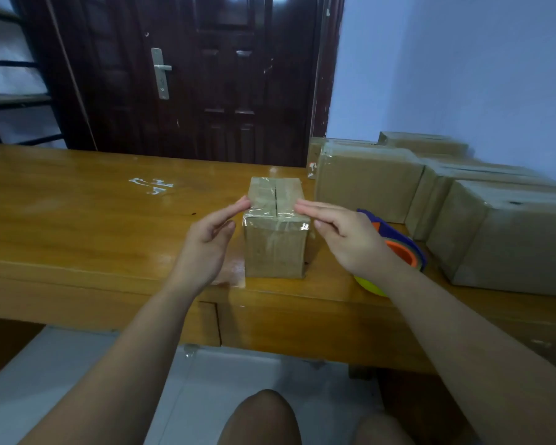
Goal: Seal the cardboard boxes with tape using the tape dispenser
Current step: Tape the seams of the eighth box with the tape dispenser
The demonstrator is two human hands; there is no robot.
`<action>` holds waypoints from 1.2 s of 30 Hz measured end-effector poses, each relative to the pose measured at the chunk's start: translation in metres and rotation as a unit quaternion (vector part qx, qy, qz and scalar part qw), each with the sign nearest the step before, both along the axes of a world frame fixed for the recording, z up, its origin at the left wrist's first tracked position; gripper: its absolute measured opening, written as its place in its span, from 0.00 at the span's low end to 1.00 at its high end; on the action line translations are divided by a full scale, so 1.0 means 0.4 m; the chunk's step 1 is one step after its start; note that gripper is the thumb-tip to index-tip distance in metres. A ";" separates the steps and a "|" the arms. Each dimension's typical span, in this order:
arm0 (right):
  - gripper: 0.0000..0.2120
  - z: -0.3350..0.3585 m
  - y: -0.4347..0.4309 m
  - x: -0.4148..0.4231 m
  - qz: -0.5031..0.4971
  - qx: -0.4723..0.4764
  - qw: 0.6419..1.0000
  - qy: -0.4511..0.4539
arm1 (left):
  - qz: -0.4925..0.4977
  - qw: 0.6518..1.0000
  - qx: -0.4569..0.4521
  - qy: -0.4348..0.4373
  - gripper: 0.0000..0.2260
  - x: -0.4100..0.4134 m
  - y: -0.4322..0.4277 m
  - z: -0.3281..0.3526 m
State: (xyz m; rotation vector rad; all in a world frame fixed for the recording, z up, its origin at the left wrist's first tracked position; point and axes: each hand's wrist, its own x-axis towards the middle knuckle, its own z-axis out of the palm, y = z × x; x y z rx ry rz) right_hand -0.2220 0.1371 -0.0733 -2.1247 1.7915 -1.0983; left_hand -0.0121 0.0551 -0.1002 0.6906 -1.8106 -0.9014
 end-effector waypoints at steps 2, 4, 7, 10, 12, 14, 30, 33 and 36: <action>0.19 -0.014 0.001 0.004 0.008 -0.004 0.999 -0.035 | -0.025 1.000 -0.010 0.011 0.19 -0.004 -0.003 -0.024; 0.19 -0.028 -0.003 0.007 0.010 -0.010 0.998 -0.058 | -0.022 0.999 -0.027 0.015 0.17 -0.013 -0.015 -0.048; 0.19 -0.049 -0.007 0.013 0.008 -0.012 0.997 -0.081 | -0.002 0.999 -0.052 0.010 0.14 -0.029 -0.033 -0.081; 0.18 -0.065 -0.012 0.026 0.001 -0.024 0.992 -0.126 | 0.016 0.998 -0.060 0.016 0.13 -0.046 -0.036 -0.090; 0.18 -0.076 -0.016 0.038 -0.002 -0.039 0.985 -0.166 | 0.028 0.996 -0.077 0.016 0.12 -0.053 -0.036 -0.085; 0.18 -0.088 -0.020 0.048 -0.004 -0.055 0.979 -0.194 | 0.040 0.994 -0.103 0.014 0.11 -0.056 -0.040 -0.084; 0.14 -0.125 -0.049 0.082 -0.033 -0.151 0.953 -0.262 | 0.033 0.989 -0.131 0.060 0.11 -0.070 -0.045 -0.084; 0.14 -0.131 -0.044 0.087 -0.041 -0.153 0.956 -0.246 | 0.017 0.994 -0.092 0.056 0.09 -0.061 -0.031 -0.068; 0.14 -0.118 -0.034 0.088 -0.021 -0.137 0.950 -0.281 | 0.017 0.996 -0.029 0.084 0.16 -0.064 -0.003 -0.029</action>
